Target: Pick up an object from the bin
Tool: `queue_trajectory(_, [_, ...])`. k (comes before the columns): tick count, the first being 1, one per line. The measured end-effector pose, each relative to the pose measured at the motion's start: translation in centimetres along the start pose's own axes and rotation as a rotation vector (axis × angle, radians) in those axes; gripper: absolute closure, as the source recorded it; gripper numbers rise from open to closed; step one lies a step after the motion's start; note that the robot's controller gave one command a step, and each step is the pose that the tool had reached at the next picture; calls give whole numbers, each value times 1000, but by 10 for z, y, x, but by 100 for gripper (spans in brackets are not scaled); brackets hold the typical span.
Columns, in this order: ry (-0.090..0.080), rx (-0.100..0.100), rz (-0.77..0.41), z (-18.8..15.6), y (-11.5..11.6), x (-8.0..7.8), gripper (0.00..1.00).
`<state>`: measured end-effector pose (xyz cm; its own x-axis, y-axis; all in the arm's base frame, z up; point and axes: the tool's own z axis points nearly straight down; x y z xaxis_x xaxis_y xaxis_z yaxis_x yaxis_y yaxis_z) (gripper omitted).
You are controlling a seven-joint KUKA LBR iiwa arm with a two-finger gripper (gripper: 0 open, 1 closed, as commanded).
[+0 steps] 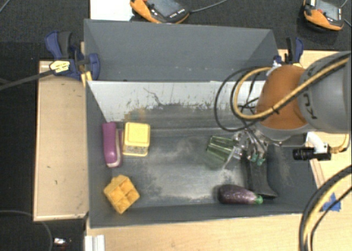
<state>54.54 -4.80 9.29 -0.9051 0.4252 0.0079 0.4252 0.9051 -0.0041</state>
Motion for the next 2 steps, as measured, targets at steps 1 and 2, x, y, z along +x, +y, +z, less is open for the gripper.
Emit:
queue_trajectory(1, [-8,-3,0,-48,1,-2,100])
queue_trajectory(2, [-10,-4,-1,-87,1,-2,100])
